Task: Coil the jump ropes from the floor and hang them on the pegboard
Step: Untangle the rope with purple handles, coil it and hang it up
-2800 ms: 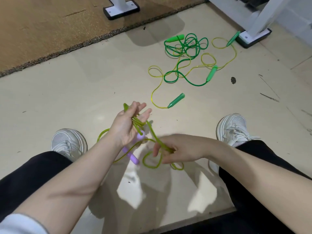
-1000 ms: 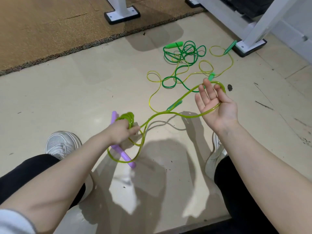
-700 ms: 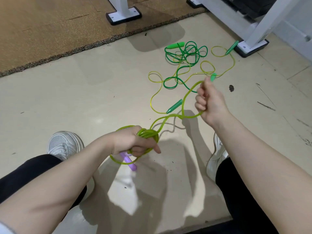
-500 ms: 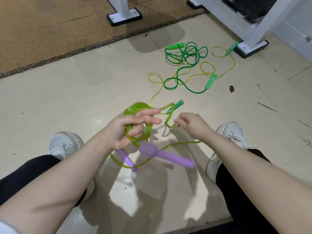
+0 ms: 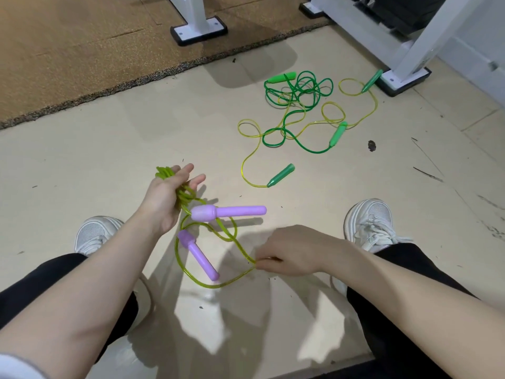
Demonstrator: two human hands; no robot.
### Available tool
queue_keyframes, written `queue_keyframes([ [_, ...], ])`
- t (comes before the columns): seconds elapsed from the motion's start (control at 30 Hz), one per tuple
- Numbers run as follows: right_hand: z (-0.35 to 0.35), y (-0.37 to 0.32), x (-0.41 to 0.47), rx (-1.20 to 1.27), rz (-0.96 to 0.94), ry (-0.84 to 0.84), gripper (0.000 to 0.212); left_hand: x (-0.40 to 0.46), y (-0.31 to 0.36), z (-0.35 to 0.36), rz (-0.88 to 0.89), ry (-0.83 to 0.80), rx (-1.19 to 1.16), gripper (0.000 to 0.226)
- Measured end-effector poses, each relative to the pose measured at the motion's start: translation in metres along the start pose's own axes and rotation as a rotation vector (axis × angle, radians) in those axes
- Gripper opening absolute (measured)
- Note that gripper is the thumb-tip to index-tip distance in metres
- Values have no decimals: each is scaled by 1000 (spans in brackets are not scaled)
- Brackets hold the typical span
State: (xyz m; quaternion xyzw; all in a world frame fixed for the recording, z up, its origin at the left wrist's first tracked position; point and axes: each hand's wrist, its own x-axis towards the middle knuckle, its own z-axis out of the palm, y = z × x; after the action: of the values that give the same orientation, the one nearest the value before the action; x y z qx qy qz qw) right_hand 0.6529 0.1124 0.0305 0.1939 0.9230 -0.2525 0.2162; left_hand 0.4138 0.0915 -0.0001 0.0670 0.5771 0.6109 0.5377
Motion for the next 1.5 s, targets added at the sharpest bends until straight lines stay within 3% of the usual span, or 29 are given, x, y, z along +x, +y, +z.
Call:
queue_keyframes([
  [0.07,-3,9,-1,45,73,75,36,2,8,-10,-44,-23,-120,15],
  [0.17,2,46,-4,103,333,62,36,6,20,-33,-166,-208,-339,52],
  [0.23,9,71,-6,113,505,27,33,3,24,-40,-284,-381,-222,70],
  [0.3,16,86,-7,126,587,-6,31,-3,19,-37,-357,-473,-101,67],
  [0.4,17,76,-6,87,516,-100,28,-4,8,-26,-315,-446,-156,52],
  [0.53,-5,24,-5,144,198,-213,30,8,-7,-13,-285,-99,-246,20],
  [0.6,-15,-3,0,197,28,-222,28,12,-14,-10,-259,-7,-203,23],
  [0.67,-27,-24,5,250,-124,-124,27,9,-22,-6,-247,-42,-22,21],
  [0.77,-55,-27,11,419,-249,197,25,-5,-29,1,-225,-256,419,27],
  [0.87,-76,-10,15,768,-122,539,28,-23,-25,16,-179,-422,580,39],
  [0.97,-78,9,24,815,90,939,32,-38,-13,27,-311,-592,567,86],
  [1.03,-72,20,32,822,225,1010,36,-43,-7,30,-353,-859,548,104],
  [1.13,-49,28,40,871,297,808,35,-46,-2,33,-361,-1247,195,76],
  [1.2,-28,22,42,926,253,518,35,-39,3,32,-347,-1289,-84,55],
  [1.27,-11,12,39,909,264,317,37,-33,10,31,-316,-1109,-298,44],
  [1.3,-5,8,35,863,274,242,36,-29,14,28,-271,-911,-325,41],
  [1.37,1,1,27,749,247,47,18,-22,22,22,-119,-498,-188,34],
  [1.4,1,-3,22,697,217,-76,6,-18,25,18,-69,-379,-115,23],
  [1.5,-16,-19,15,377,134,-226,37,-22,21,18,-40,-262,68,14],
])
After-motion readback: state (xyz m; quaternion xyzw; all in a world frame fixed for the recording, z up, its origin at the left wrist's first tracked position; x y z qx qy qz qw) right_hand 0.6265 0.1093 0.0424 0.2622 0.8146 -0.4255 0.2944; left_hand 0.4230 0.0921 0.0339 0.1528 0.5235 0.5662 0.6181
